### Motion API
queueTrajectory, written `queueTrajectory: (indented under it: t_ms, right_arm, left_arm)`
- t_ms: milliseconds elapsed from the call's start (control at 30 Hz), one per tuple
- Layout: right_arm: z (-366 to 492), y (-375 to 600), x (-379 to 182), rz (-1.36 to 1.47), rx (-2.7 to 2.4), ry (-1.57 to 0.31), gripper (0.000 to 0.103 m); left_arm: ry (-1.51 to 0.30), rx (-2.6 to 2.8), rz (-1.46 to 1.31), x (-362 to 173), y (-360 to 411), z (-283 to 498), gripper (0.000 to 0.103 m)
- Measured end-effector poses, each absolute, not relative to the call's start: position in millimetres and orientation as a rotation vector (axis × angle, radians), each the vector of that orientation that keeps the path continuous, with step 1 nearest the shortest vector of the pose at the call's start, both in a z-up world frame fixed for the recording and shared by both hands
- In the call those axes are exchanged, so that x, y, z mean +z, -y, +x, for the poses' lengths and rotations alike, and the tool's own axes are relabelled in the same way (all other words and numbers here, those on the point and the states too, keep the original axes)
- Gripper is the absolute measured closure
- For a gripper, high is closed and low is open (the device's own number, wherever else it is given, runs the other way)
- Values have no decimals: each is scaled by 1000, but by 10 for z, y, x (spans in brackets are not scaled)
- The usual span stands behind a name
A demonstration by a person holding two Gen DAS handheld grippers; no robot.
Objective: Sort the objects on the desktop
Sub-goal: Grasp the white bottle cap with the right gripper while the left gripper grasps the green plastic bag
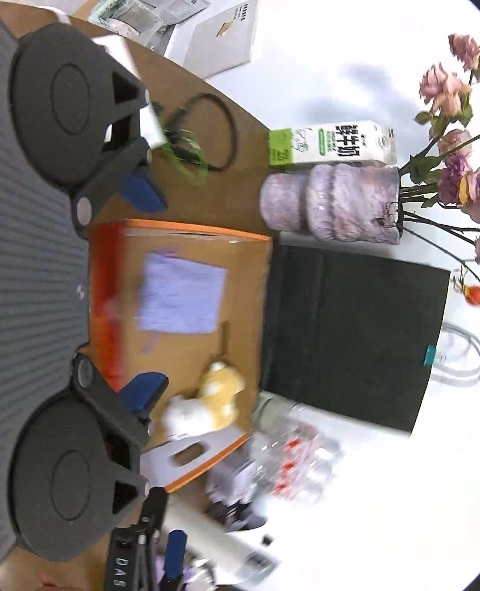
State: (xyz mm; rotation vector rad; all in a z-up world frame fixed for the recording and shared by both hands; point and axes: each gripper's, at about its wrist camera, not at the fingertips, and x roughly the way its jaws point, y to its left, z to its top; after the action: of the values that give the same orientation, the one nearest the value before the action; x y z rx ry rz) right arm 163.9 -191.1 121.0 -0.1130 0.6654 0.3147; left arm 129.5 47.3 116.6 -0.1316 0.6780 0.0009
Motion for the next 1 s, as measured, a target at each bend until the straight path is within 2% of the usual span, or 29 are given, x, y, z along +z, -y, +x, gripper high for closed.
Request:
queueTrajectory:
  t_ms: [167, 467, 733, 900, 1000]
  right_arm:
    - [844, 2024, 873, -71, 323, -633, 19]
    - [-403, 2295, 134, -5, 321, -660, 19]
    - [-1036, 2488, 89, -48, 305, -576, 18]
    - [-1153, 2598, 109, -50, 272, -513, 18]
    - [-1060, 2679, 95, -50, 243, -539, 20]
  left_arm:
    - [-601, -34, -15, 900, -242, 347, 0]
    - [-583, -44, 0, 331, 57, -799, 0]
    - [-575, -25, 109, 112, 228, -1238, 0]
    - [-552, -50, 101, 130, 245, -1181, 0]
    - [-526, -97, 78, 210, 303, -1015, 0]
